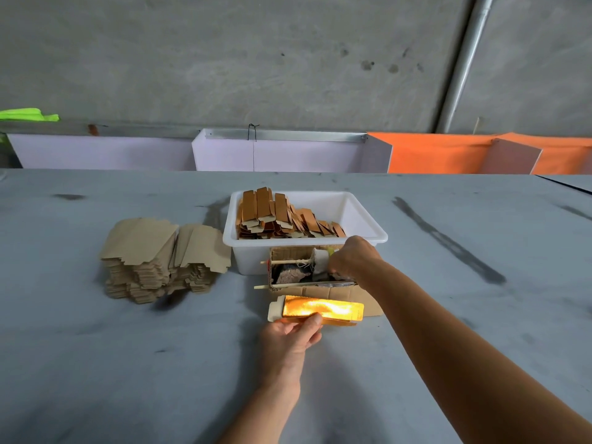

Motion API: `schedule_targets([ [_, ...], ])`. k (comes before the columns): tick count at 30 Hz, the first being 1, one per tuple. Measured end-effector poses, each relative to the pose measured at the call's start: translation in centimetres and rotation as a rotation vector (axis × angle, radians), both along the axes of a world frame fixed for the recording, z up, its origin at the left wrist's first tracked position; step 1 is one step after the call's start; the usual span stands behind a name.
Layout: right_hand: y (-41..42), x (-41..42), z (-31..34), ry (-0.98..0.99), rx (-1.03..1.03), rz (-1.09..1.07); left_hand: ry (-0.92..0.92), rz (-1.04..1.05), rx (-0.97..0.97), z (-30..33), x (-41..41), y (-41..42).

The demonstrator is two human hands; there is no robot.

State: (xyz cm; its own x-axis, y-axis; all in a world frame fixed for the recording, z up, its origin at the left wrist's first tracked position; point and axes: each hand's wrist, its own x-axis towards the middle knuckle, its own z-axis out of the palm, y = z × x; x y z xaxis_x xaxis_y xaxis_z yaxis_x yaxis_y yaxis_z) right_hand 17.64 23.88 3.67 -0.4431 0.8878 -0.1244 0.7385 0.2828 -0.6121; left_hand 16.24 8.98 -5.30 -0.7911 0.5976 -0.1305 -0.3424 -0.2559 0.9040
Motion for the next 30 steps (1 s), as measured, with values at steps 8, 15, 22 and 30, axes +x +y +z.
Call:
schedule_targets([
  [8,-0.4,-0.2,1.2,0.042,-0.059,0.010,-0.053,0.059,0.002,0.4,0.1,0.8],
  [15,-1.3,1.5,2.3,0.109,-0.235,-0.022,-0.028,0.054,-0.010,0.1,0.2,0.9],
  [22,-3.4,3.3,3.0,0.297,-0.422,-0.112,-0.023,0.036,0.006,-0.4,0.2,0.9],
  [30,-5.2,5.0,2.0,0.450,-0.501,-0.192,-0.020,0.015,0.000,-0.6,0.0,1.0],
])
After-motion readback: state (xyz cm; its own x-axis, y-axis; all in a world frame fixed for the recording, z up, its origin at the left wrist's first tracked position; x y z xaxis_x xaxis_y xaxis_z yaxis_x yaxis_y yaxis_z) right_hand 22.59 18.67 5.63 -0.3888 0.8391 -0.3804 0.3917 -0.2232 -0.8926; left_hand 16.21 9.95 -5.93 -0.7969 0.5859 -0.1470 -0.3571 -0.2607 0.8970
